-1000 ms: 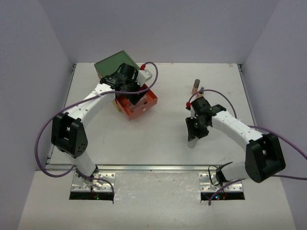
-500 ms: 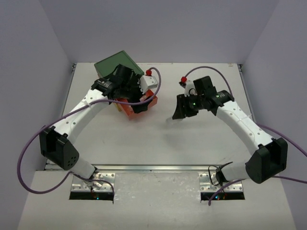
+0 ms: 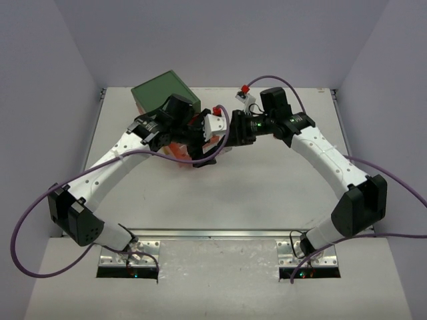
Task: Organize the makeup
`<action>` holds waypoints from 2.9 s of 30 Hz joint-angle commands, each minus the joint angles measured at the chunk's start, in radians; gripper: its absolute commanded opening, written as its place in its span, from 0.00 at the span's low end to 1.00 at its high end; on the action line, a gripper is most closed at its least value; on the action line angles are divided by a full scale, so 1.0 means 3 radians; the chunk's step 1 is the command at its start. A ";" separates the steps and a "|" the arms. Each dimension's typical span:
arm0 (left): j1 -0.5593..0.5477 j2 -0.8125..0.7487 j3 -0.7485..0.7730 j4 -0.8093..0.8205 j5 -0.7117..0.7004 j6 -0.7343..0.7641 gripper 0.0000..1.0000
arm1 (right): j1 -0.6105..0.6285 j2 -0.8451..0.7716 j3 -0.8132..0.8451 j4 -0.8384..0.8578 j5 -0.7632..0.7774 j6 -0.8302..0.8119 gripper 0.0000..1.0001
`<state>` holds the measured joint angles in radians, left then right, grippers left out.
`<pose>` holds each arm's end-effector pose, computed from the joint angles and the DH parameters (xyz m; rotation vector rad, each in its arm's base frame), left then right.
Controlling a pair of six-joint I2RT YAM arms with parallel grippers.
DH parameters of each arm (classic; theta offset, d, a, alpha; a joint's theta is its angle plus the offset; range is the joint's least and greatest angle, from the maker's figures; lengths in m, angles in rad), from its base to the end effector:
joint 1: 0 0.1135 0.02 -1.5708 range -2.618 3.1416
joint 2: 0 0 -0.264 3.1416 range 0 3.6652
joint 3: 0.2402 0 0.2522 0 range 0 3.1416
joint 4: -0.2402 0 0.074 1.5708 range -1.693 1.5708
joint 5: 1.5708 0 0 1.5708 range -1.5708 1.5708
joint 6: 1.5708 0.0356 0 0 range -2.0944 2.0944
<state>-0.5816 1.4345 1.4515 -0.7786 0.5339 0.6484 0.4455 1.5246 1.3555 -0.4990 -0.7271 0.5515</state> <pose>0.2439 -0.1820 0.3670 1.5175 1.6903 -0.5844 0.2951 0.1671 0.3328 -0.3076 2.3643 1.3268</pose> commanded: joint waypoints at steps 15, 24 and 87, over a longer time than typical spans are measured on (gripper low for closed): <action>-0.0051 -0.0020 -0.0085 0.0363 -0.0811 -0.0138 0.00 | 0.0064 -0.0005 0.0050 0.0497 -0.0246 0.0301 0.57; 0.0376 0.0344 -0.0124 0.0670 -0.1986 -0.0486 0.00 | -0.0411 -0.0304 -0.0614 0.0369 0.0793 0.0477 0.99; 0.1728 0.1337 0.1344 0.0712 -0.2439 -0.0880 0.85 | 0.0269 0.1225 -0.0791 0.2562 0.1416 0.1727 0.50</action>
<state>-0.0761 1.8288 1.8883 -0.6445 -0.1672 0.3730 0.5255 1.8513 1.0378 0.1812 -0.2990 0.9967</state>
